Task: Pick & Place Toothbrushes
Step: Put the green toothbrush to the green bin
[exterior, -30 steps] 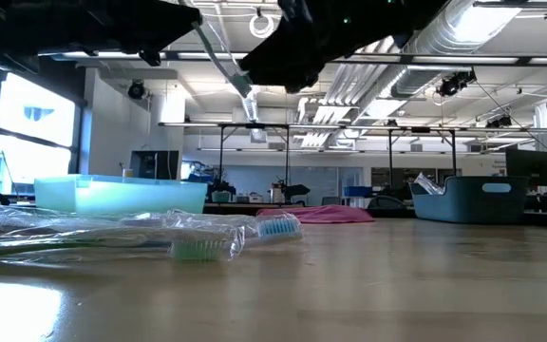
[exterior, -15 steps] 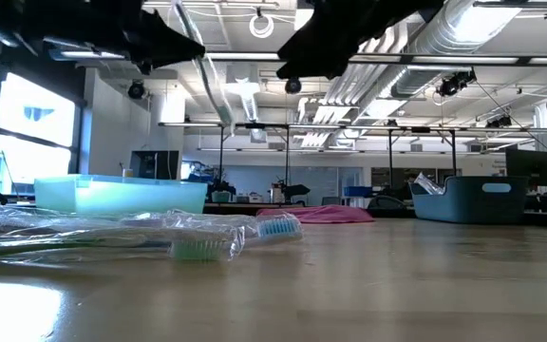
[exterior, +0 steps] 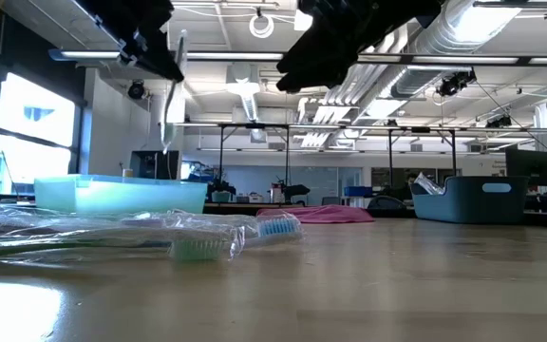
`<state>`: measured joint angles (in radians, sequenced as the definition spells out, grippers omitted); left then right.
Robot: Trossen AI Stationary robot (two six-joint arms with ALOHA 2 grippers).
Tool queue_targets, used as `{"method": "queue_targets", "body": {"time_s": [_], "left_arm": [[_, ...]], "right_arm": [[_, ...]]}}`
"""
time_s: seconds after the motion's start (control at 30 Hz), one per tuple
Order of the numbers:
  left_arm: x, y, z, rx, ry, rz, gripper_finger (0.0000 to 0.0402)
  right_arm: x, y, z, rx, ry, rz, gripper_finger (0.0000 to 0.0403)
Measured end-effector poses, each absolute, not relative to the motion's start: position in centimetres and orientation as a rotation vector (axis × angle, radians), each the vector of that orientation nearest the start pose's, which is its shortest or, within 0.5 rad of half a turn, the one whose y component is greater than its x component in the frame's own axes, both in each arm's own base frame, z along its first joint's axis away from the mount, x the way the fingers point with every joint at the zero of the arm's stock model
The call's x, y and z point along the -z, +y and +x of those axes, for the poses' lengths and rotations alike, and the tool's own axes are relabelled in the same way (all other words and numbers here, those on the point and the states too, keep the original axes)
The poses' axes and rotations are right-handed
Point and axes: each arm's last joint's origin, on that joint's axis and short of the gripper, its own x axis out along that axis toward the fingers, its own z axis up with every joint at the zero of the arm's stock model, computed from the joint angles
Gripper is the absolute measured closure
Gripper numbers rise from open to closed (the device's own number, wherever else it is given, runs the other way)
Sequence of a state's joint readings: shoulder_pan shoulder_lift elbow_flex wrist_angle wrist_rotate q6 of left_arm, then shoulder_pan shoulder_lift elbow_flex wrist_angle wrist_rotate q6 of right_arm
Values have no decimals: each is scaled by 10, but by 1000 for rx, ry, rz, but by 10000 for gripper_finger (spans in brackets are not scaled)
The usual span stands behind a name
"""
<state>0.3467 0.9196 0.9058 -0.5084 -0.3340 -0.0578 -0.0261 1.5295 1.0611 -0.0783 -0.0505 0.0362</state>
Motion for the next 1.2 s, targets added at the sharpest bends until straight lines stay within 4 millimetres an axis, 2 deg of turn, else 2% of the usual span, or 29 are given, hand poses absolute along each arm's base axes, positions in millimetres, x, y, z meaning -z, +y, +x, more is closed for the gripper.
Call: {"method": "queue_targets", "body": {"time_s": [0.17, 0.33, 0.47, 0.83, 1.0, 1.2], "left_arm": [[-323, 90, 164, -788, 623, -124, 358], [-308, 106, 156, -886, 743, -249, 358], [-292, 118, 157, -880, 850, -380, 358], [-246, 152, 177, -891, 1076, -514, 358], [-227, 159, 187, -862, 1150, -551, 357], [-214, 165, 196, -844, 1174, -563, 334]], "right_arm": [[-260, -7, 337, -8, 548, 78, 160], [-260, -7, 337, -7, 548, 79, 160], [-260, -7, 337, -7, 548, 79, 160], [-260, -7, 337, -7, 549, 79, 160], [-259, -7, 337, -7, 549, 79, 160], [-259, -7, 337, -7, 550, 79, 160]]}}
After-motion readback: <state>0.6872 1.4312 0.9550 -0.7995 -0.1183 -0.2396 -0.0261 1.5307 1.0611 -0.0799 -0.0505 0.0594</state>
